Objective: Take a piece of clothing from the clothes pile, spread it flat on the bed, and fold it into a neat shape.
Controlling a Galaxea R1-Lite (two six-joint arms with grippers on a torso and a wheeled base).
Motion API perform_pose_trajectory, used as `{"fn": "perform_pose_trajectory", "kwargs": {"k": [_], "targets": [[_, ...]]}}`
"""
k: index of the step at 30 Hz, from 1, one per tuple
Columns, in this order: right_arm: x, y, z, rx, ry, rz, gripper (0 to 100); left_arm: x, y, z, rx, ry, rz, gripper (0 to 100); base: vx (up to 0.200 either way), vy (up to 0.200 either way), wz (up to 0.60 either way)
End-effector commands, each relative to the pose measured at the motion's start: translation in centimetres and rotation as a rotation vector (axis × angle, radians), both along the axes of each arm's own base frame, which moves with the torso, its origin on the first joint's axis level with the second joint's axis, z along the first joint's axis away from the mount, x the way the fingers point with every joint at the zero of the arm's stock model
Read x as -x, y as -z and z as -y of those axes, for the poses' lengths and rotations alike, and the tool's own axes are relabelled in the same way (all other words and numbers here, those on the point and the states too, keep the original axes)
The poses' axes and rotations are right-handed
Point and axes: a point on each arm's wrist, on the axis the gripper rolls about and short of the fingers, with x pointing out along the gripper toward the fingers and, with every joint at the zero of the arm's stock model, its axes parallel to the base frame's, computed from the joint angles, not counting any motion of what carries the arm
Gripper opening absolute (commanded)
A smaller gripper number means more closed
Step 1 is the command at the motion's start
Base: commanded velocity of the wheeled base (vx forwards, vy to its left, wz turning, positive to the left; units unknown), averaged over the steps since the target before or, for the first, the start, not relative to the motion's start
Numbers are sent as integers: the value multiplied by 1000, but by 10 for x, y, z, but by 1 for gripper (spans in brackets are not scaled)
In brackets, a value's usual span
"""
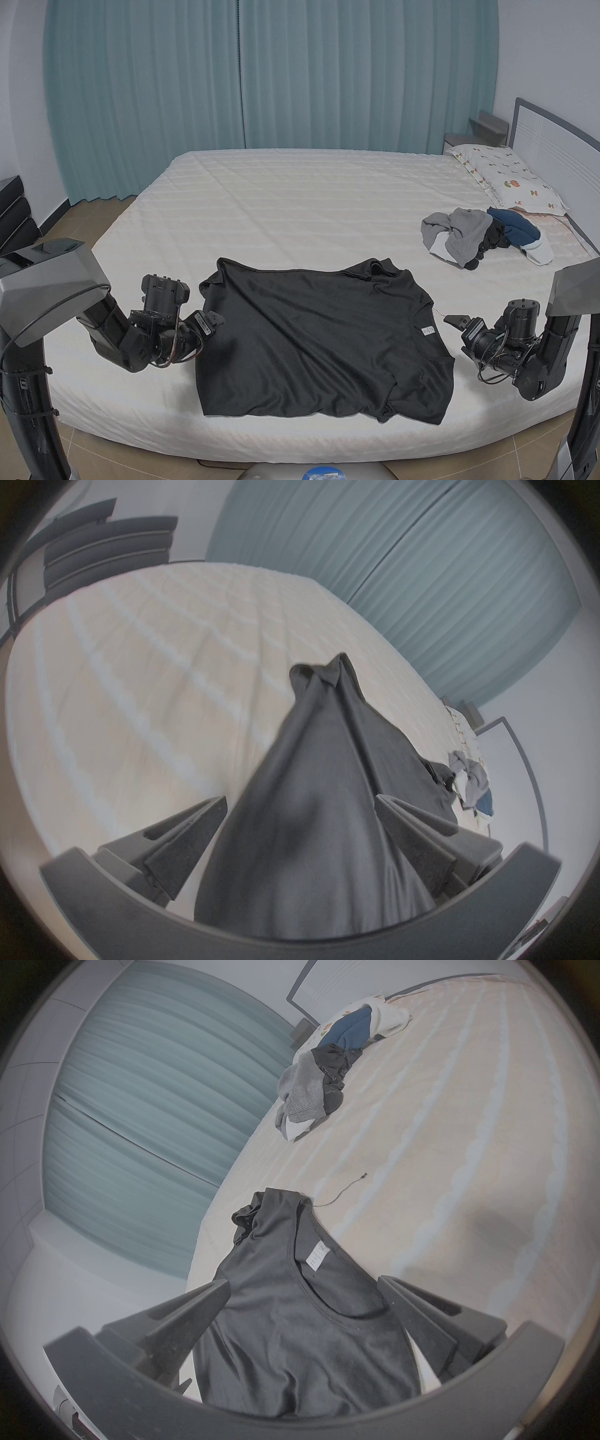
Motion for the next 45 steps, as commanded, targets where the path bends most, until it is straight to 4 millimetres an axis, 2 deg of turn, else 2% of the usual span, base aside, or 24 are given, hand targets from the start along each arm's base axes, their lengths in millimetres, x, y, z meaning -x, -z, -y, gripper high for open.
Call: {"fn": "perform_pose_trajectory", "kwargs": {"k": [1,4,8,19,25,29,34,35,38,39,45], "targets": [[2,1,-1,1,-5,-4,100,38,-11,18,49,35,-16,100,0,0,0],[2,1,-1,1,-5,-4,100,45,-10,23,84,29,-14,100,0,0,0],[2,1,-1,1,-5,-4,100,43,-13,27,165,-15,2,100,0,0,0],[2,2,-4,1,-15,-7,100,50,-14,29,169,-10,-10,100,0,-200,0],[3,2,-6,2,-22,-10,100,59,-23,25,171,-10,4,100,0,0,0],[5,3,-8,2,-32,-16,100,62,-22,23,155,-12,-4,100,0,0,0],[7,3,-11,3,-41,-19,100,78,-14,9,97,-8,-49,100,0,0,0],[7,3,-11,3,-42,-21,100,91,-10,-2,57,2,-78,100,0,0,0],[7,3,-11,3,-42,-21,100,101,-8,-7,45,4,-106,100,0,0,0],[8,4,-12,3,-44,-24,100,111,-2,-13,32,-7,-146,100,0,0,0],[10,4,-16,3,-57,-29,100,129,9,-20,24,-19,-187,100,0,0,0]]}}
